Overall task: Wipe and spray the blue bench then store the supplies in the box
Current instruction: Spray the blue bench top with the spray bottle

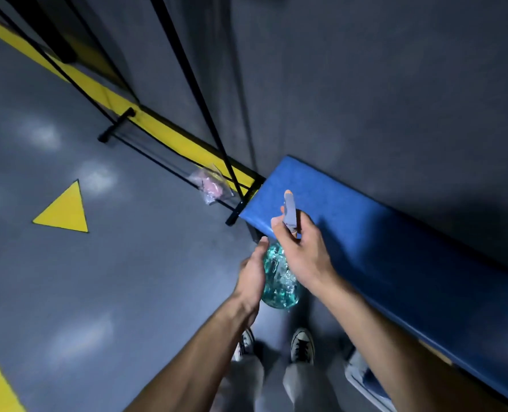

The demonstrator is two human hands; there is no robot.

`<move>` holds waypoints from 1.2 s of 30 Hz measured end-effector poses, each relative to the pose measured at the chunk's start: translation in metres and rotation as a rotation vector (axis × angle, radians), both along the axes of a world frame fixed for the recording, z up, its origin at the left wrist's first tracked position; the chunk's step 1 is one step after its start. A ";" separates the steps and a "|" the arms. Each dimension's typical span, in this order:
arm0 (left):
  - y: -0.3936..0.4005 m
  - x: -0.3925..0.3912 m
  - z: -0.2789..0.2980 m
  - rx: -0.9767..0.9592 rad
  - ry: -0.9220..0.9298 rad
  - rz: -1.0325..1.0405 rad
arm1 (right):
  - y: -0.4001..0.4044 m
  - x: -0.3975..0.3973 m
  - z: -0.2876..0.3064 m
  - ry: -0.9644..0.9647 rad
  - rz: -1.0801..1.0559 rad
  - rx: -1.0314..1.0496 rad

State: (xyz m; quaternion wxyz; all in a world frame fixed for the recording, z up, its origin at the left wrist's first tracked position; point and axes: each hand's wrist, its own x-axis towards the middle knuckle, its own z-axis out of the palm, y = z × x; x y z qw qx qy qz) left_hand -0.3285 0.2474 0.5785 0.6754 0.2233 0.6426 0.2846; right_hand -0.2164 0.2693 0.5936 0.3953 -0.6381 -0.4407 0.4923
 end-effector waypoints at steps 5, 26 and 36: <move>0.046 -0.017 -0.043 -0.080 -0.042 -0.021 | 0.052 -0.034 -0.049 -0.100 -0.151 -0.162; 0.075 -0.038 -0.149 -0.350 0.078 -0.106 | 0.088 -0.065 -0.136 -0.355 -0.321 -0.513; 0.062 -0.025 -0.129 -0.315 0.084 -0.274 | 0.057 -0.053 -0.119 -0.217 -0.600 -0.468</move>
